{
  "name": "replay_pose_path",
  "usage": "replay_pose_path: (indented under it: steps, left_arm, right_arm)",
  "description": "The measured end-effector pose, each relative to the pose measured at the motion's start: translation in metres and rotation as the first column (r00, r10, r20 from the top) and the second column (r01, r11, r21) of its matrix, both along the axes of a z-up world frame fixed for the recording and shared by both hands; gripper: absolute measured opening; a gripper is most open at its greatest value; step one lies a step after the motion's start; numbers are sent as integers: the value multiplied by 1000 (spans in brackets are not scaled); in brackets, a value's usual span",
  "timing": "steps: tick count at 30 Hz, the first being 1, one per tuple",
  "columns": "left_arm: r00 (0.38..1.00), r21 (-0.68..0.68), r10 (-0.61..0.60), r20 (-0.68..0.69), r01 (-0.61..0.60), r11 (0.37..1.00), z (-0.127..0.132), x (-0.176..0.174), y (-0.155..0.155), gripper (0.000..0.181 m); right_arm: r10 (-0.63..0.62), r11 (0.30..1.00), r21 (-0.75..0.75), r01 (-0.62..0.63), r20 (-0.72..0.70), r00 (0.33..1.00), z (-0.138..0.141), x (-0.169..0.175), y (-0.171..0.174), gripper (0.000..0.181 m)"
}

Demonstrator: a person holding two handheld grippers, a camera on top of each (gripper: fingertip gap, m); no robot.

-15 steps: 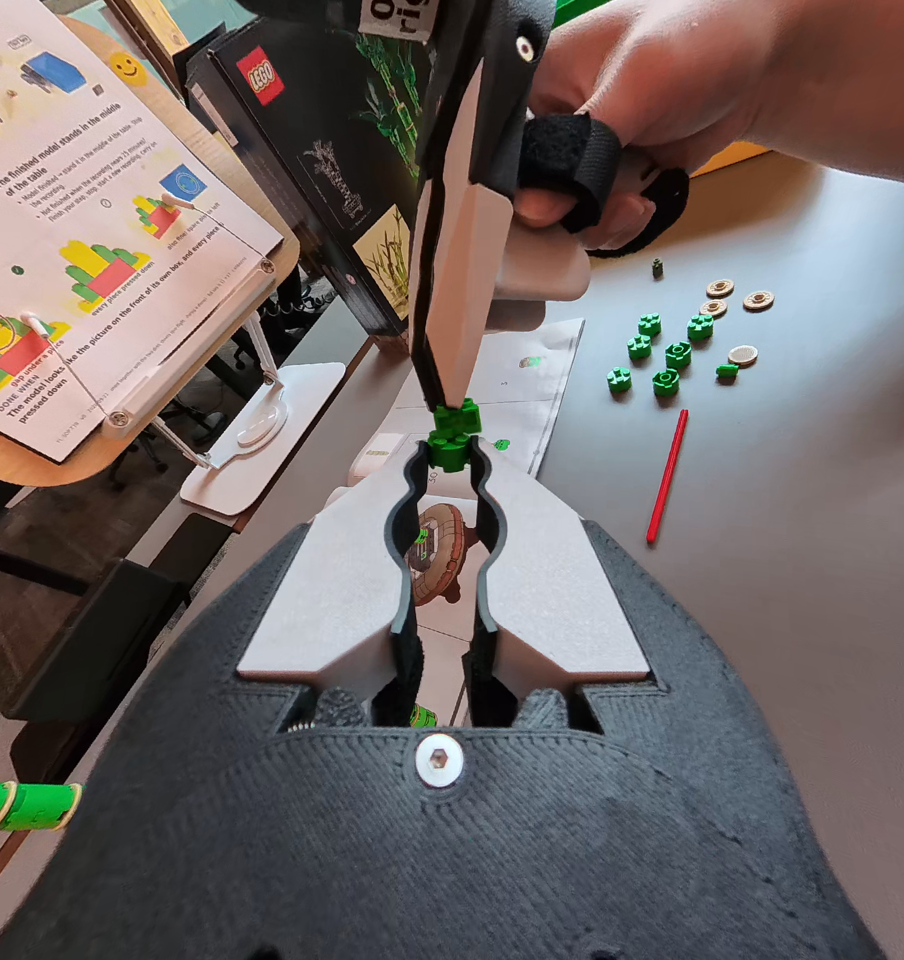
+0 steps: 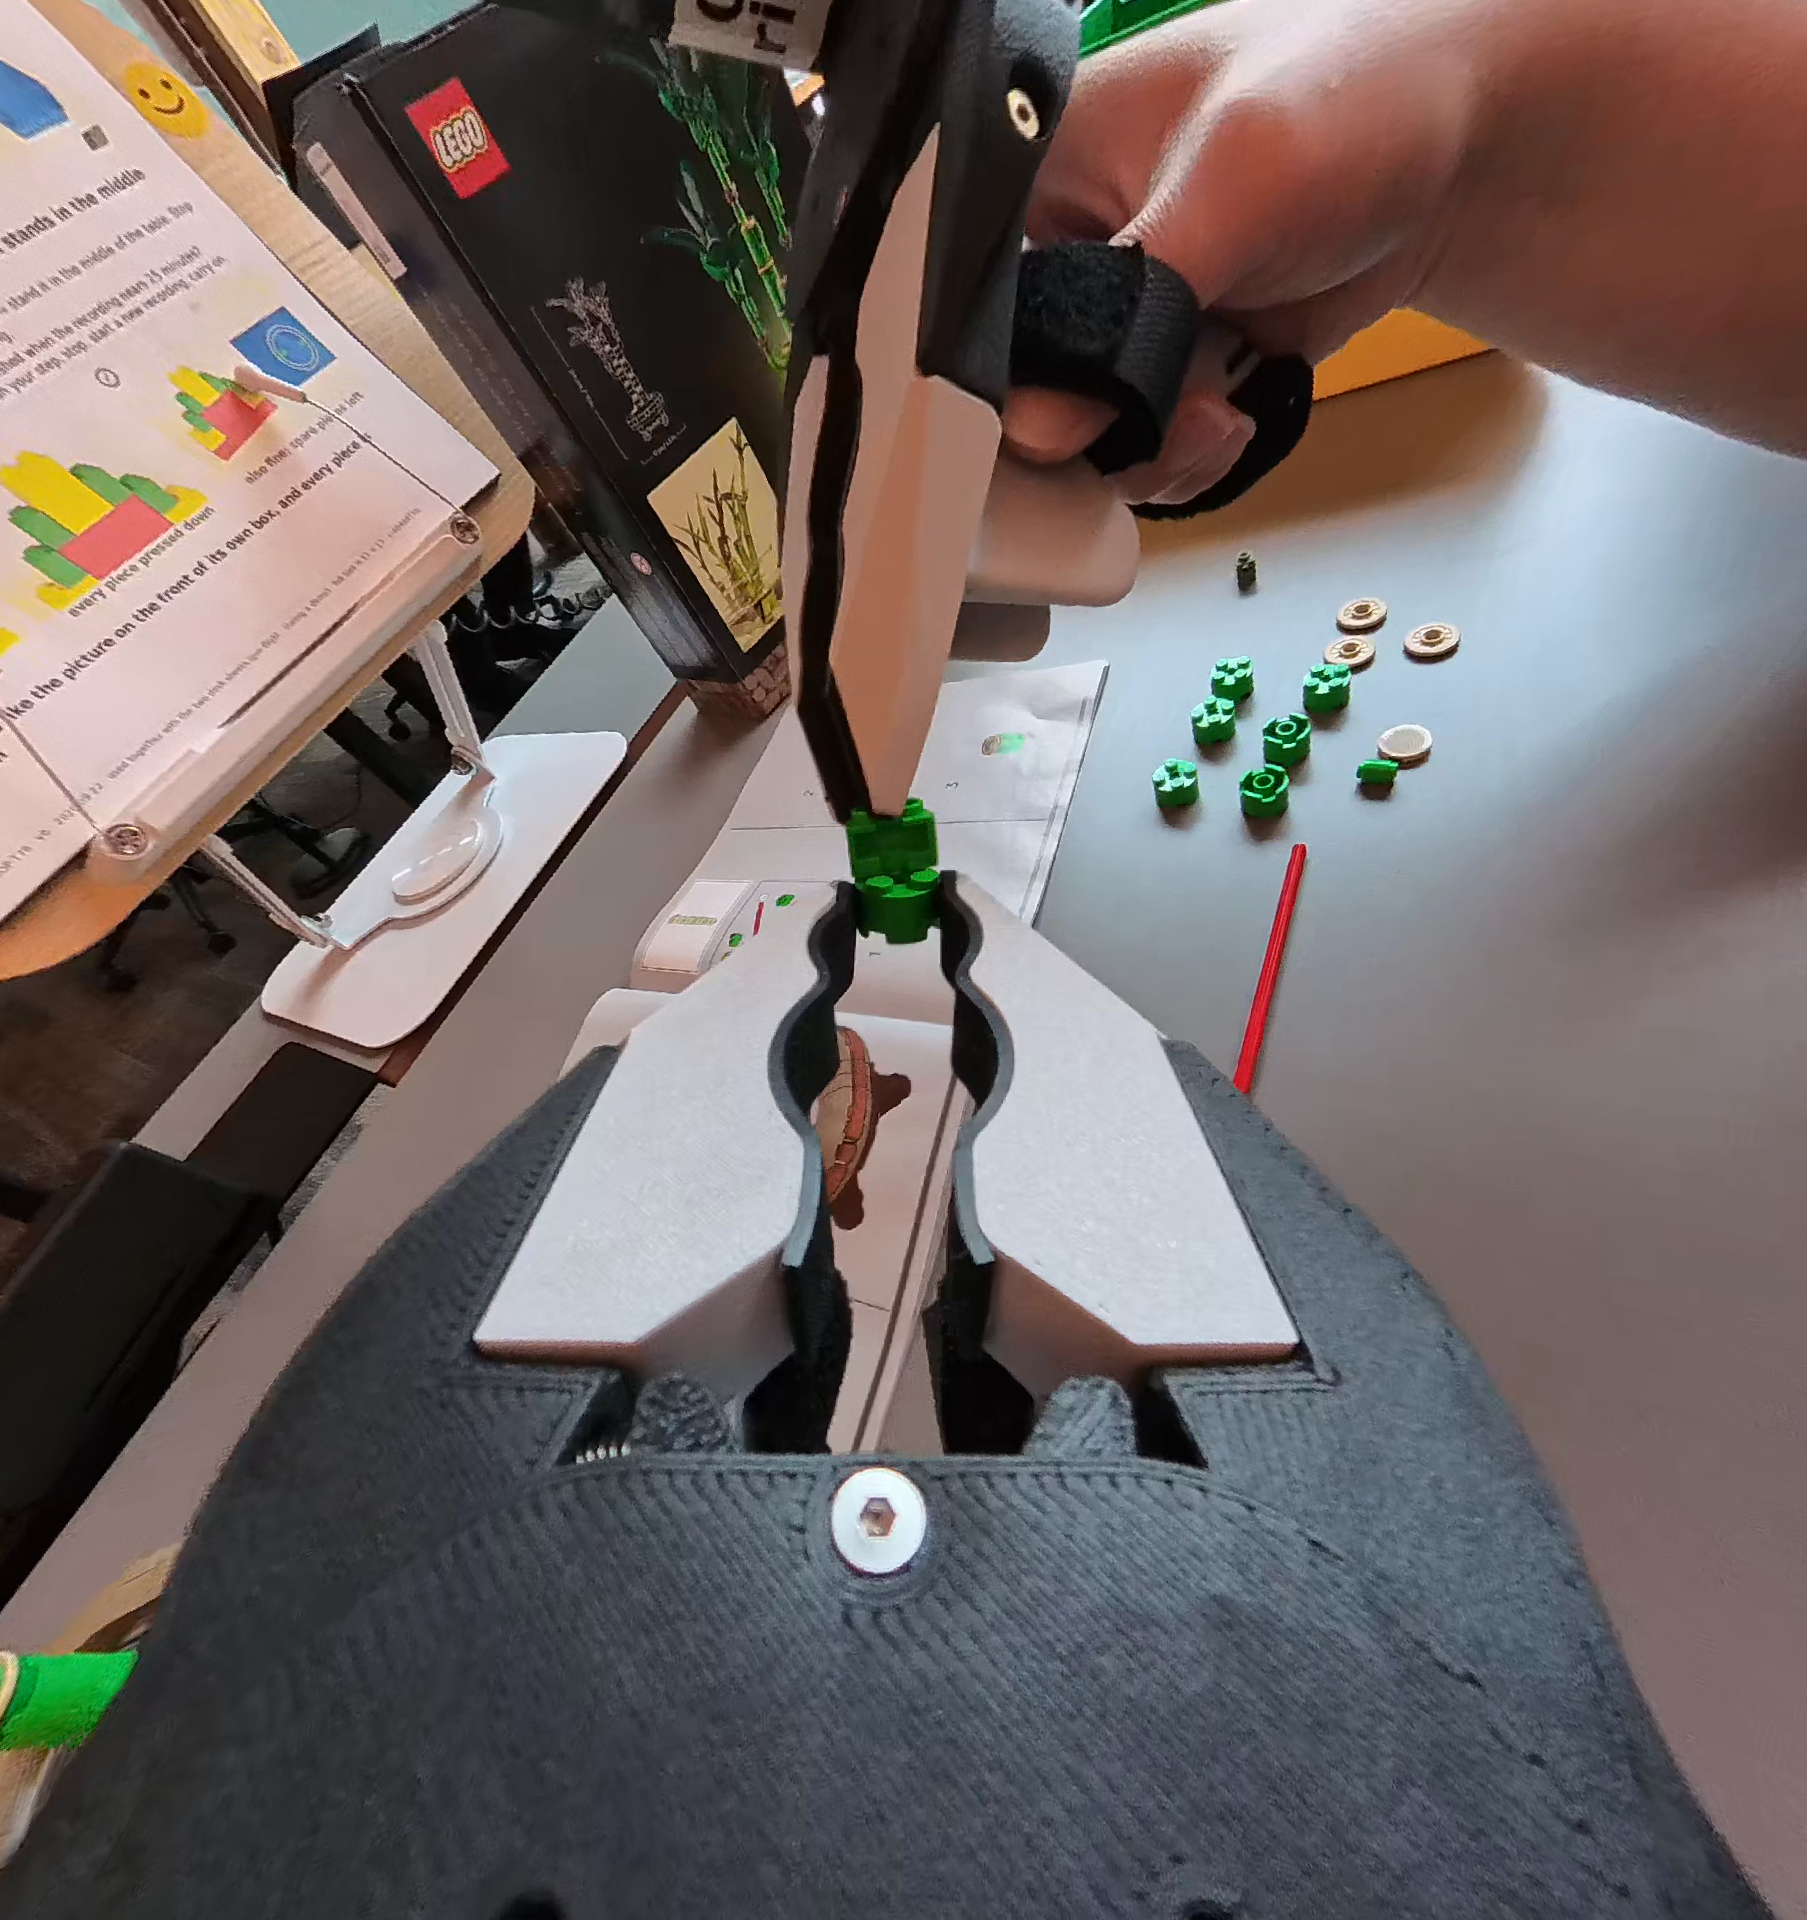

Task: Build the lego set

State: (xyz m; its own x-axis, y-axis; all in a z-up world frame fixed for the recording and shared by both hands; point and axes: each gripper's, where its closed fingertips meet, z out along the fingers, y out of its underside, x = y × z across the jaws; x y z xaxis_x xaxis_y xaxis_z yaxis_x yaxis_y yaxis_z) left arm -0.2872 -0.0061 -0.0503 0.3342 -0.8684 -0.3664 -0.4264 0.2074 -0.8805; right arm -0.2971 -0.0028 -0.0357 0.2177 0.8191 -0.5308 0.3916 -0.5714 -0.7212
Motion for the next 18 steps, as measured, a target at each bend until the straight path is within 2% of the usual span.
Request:
replay_pose_path:
  steps: [12,18]
  left_arm:
    - [999,-114,-16,48,21,993,3,0,-1,14]
    - [993,-109,-7,121,20,994,16,-1,-1,14]
  right_arm:
    - [8,994,108,-12,39,999,0,-1,-1,4]
    - [3,991,132,-1,-17,1000,11,0,1,4]
